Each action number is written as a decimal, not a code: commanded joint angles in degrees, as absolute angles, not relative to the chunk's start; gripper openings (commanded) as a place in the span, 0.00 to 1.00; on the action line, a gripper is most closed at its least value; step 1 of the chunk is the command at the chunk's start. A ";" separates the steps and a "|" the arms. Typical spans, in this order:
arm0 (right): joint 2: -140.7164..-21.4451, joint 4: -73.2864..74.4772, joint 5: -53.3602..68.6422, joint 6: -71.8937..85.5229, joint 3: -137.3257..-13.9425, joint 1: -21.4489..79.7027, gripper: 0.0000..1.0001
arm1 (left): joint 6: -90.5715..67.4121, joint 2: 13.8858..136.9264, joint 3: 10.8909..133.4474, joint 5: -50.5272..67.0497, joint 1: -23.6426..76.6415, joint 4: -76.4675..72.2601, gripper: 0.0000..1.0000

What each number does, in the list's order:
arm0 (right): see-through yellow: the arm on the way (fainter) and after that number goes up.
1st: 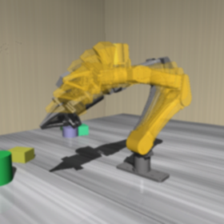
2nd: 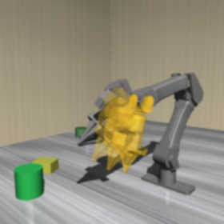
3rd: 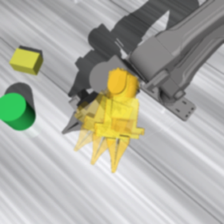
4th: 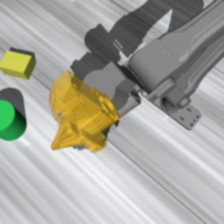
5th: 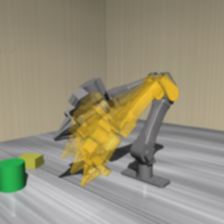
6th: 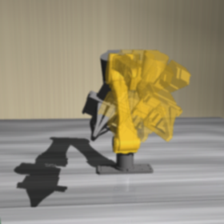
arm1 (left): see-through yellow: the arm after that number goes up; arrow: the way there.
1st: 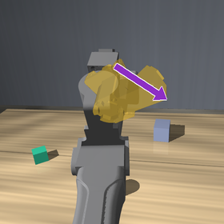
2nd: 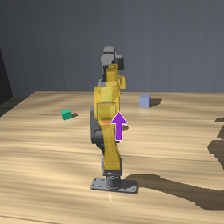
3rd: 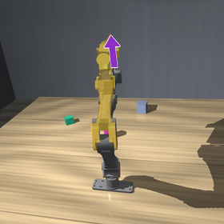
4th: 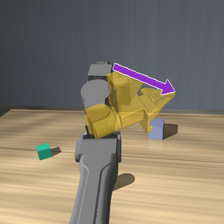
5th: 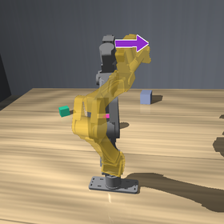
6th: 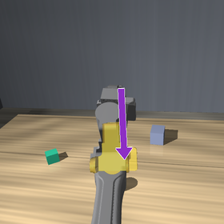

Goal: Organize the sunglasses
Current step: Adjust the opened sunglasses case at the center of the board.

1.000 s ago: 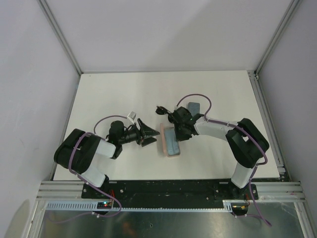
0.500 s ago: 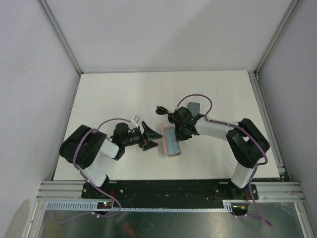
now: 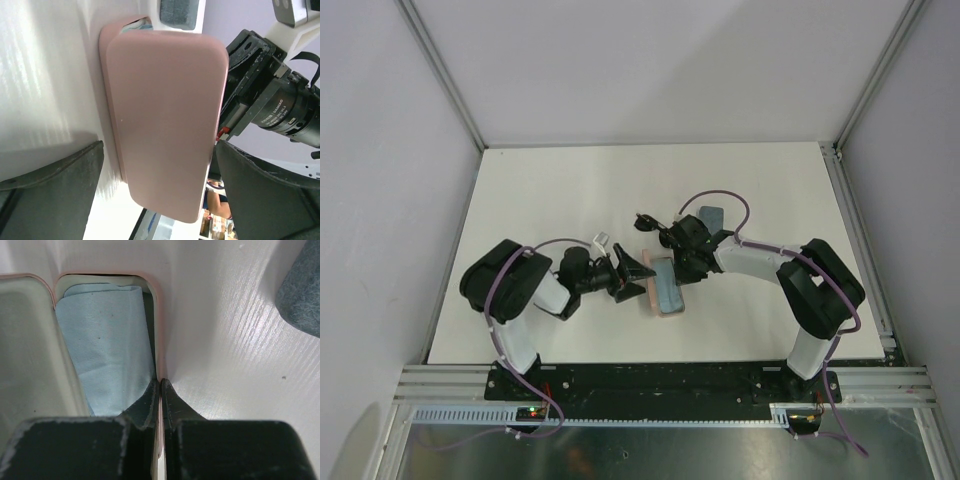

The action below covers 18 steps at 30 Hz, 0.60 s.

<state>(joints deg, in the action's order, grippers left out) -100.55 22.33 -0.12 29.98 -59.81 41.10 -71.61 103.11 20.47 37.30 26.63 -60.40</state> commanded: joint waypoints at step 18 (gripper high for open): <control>-99.71 20.97 2.47 30.82 -58.65 41.38 0.13 | -73.46 109.20 25.21 37.15 28.48 -71.45 0.52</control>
